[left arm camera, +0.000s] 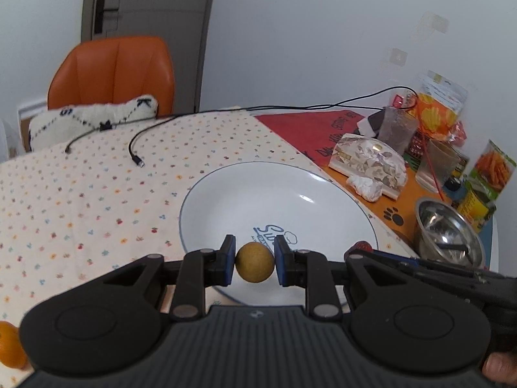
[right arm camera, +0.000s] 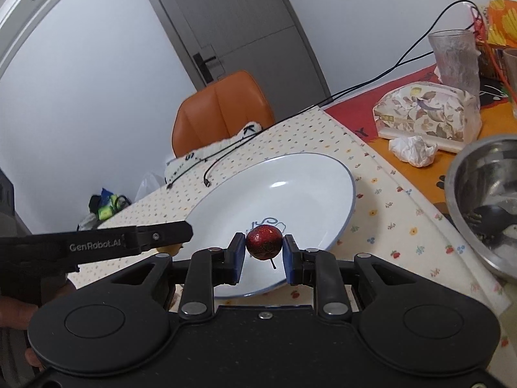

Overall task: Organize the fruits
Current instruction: 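Carry kiwi and plum over the white plate and open both tools, then lift both open tools away from the plate back toward the fruit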

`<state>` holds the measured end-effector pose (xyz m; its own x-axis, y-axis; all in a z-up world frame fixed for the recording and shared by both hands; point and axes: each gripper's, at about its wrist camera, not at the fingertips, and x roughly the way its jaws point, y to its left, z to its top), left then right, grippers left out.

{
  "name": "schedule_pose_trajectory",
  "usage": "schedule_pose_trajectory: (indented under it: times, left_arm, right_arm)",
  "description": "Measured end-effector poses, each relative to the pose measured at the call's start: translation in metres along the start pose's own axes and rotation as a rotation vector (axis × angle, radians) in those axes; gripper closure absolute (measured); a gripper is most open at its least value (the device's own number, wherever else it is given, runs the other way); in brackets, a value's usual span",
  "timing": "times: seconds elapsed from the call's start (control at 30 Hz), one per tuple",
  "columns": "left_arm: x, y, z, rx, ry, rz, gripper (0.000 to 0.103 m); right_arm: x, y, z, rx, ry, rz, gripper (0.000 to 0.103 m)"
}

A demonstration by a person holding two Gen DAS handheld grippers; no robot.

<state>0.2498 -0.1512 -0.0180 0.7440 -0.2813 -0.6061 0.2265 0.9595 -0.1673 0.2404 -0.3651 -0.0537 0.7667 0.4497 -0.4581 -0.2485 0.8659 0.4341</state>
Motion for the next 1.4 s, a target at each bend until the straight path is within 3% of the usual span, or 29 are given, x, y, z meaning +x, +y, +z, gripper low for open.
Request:
schedule_pose_trajectory:
  times: [0.3,0.57,0.7,1.07,1.17,1.4]
  left_arm:
    - [0.02,-0.003,0.008,0.007,0.051,0.029,0.078]
    - [0.016,0.009,0.009,-0.02,0.06,0.047,0.074]
    - [0.006,0.015,0.009,-0.031,0.039,0.061,0.066]
    - [-0.032,0.038,0.006,-0.086,-0.025,0.093,0.04]
    - [-0.044,0.047,0.004,-0.116,-0.034,0.094,0.032]
    - [-0.083,0.059,0.006,-0.125,-0.059,0.091,0.03]
  right_arm:
    - [0.015,0.001,0.01,-0.038,0.06,-0.015,0.079]
    - [0.015,0.002,0.01,-0.049,0.065,-0.042,0.07]
    - [0.01,0.006,0.011,-0.059,0.056,-0.053,0.056]
    - [-0.007,0.027,0.013,-0.09,0.047,-0.08,0.04]
    - [-0.015,0.039,0.013,-0.121,0.041,-0.086,0.028]
    - [-0.038,0.057,0.013,-0.109,0.015,-0.062,0.008]
